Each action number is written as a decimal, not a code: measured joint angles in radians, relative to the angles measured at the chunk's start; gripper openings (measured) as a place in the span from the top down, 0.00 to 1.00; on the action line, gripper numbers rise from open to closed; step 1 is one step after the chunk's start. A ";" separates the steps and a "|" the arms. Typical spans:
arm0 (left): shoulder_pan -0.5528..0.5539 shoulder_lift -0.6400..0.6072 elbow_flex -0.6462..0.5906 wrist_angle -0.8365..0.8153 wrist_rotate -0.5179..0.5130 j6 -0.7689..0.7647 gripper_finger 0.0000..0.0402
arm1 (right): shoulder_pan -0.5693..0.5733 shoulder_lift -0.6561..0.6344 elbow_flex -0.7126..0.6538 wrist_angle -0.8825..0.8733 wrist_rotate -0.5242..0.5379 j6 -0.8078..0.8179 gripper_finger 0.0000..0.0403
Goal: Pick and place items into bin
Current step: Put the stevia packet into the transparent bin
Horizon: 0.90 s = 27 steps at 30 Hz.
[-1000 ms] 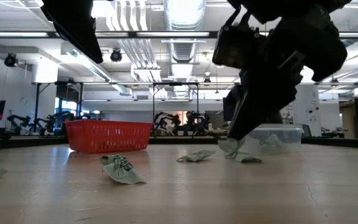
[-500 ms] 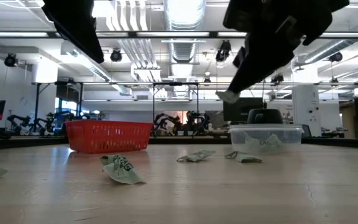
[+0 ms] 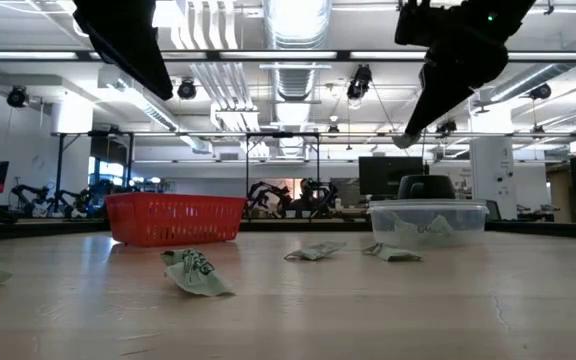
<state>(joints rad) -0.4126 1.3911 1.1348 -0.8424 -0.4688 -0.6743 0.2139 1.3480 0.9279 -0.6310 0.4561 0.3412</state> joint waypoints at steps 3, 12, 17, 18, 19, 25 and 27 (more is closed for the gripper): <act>0.000 0.000 -0.006 0.003 -0.002 0.000 0.72 | -0.029 -0.001 -0.001 -0.025 0.000 -0.001 0.98; -0.002 0.000 -0.031 0.068 -0.001 -0.001 0.72 | -0.074 0.034 -0.046 -0.048 -0.034 0.009 0.98; -0.002 0.000 -0.031 0.071 -0.001 0.003 0.72 | -0.078 0.034 -0.065 -0.045 -0.037 0.065 0.98; -0.002 0.000 -0.031 0.072 -0.001 0.003 0.72 | -0.078 0.034 -0.067 -0.046 -0.037 0.068 0.98; -0.002 0.000 -0.031 0.072 -0.001 0.004 0.72 | -0.078 0.034 -0.069 -0.048 -0.037 0.071 0.98; -0.002 0.000 -0.033 0.073 -0.001 0.008 0.72 | -0.078 0.035 -0.069 -0.043 -0.034 0.071 0.97; -0.002 0.000 -0.033 0.075 -0.001 0.007 0.72 | -0.078 0.035 -0.069 -0.040 -0.030 0.071 0.95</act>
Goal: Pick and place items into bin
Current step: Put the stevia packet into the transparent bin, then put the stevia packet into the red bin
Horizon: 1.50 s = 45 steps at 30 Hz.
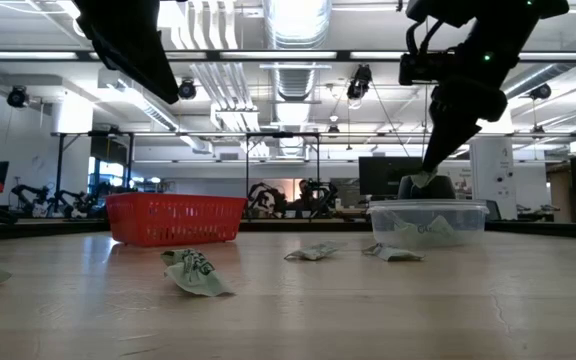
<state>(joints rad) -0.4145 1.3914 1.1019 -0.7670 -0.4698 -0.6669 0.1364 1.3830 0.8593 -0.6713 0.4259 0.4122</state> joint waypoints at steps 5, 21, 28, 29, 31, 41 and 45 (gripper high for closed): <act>0.000 0.000 0.000 0.001 0.000 -0.005 0.72 | 0.000 0.000 0.000 0.006 0.002 0.000 0.86; -0.010 0.000 -0.003 0.004 0.218 0.000 0.72 | 0.017 0.000 0.000 0.058 -0.063 0.044 0.65; -0.057 0.000 -0.018 0.009 0.383 -0.003 0.72 | 0.066 -0.001 0.000 0.203 -0.210 -0.025 0.66; -0.065 0.000 -0.021 0.019 0.386 0.001 0.72 | 0.073 -0.001 0.000 0.221 -0.229 -0.037 0.66; -0.088 -0.001 -0.029 0.050 0.386 0.035 0.72 | 0.091 -0.001 0.000 0.249 -0.252 -0.061 0.67; -0.178 0.013 -0.100 0.242 0.392 0.230 0.72 | 0.135 0.000 -0.020 0.263 -0.252 -0.074 0.72; -0.179 0.069 -0.101 0.284 0.394 0.298 0.72 | 0.140 0.000 -0.029 0.266 -0.252 -0.061 0.73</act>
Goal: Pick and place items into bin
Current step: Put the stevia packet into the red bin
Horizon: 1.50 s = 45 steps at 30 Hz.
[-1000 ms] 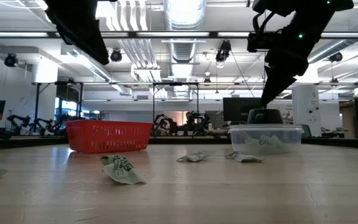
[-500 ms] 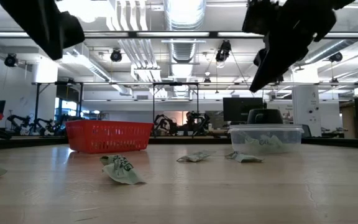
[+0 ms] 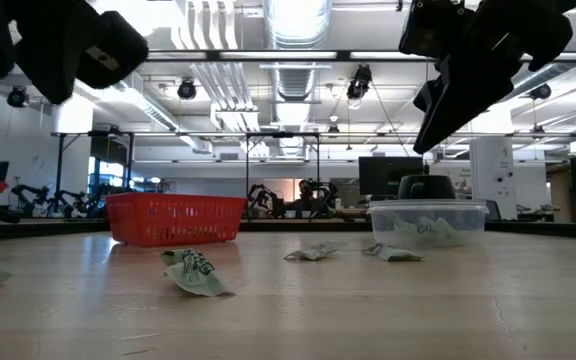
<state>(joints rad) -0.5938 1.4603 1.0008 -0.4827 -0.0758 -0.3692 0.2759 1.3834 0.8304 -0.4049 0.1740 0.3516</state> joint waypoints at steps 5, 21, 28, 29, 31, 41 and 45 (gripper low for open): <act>-0.003 0.111 0.000 0.050 0.058 0.071 0.72 | 0.016 0.000 -0.004 -0.001 0.000 0.033 0.75; -0.009 0.243 0.028 0.054 0.089 0.177 0.72 | 0.087 0.000 -0.027 -0.001 0.000 0.119 0.80; -0.011 0.286 0.027 0.045 0.092 0.223 0.72 | 0.095 0.000 -0.027 0.001 0.001 0.128 0.82; -0.011 0.290 0.027 0.045 0.092 0.223 0.72 | 0.095 0.000 -0.027 0.002 0.001 0.131 0.82; -0.011 0.291 0.027 0.048 0.092 0.222 0.72 | 0.095 0.000 -0.027 0.002 0.003 0.143 0.82; -0.008 0.292 0.028 0.047 0.091 0.175 0.78 | 0.100 0.000 -0.029 0.019 0.009 0.155 0.82; -0.008 0.292 0.026 0.047 0.091 0.165 0.88 | 0.100 0.000 -0.029 0.027 0.009 0.155 0.82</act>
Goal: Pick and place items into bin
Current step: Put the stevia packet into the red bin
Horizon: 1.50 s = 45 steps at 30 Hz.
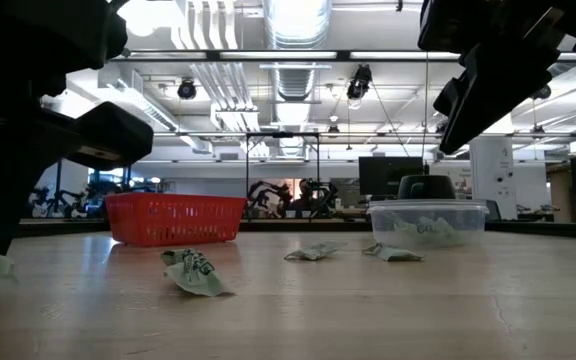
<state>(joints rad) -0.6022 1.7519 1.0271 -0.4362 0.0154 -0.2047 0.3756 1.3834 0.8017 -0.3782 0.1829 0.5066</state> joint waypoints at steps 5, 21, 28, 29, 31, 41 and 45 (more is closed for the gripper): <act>0.000 -0.003 0.005 -0.010 0.000 -0.003 0.98 | 0.000 0.000 0.000 0.000 0.000 0.000 0.82; 0.016 -0.208 0.013 -0.201 -0.207 -0.088 0.99 | 0.000 0.000 -0.004 0.005 0.003 0.011 0.82; 0.052 -0.340 0.011 -0.362 -0.425 -0.133 0.99 | 0.000 0.000 -0.005 0.031 0.030 0.011 0.82; 0.062 -0.353 0.010 -0.378 -0.445 -0.133 0.99 | 0.000 0.000 -0.005 0.031 0.030 0.011 0.82; 0.080 -0.376 0.003 -0.405 -0.470 -0.133 0.99 | -0.001 0.000 -0.005 0.032 0.029 0.011 0.82; 0.203 -0.395 -0.039 -0.520 -0.535 -0.129 0.99 | -0.001 0.000 -0.006 0.054 0.029 0.018 0.82; 0.251 -0.390 -0.086 -0.521 -0.540 -0.129 0.99 | 0.000 0.000 -0.006 0.054 0.029 0.034 0.82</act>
<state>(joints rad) -0.3509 1.3622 0.9410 -0.9577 -0.5247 -0.3340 0.3752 1.3838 0.7956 -0.3239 0.2123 0.5409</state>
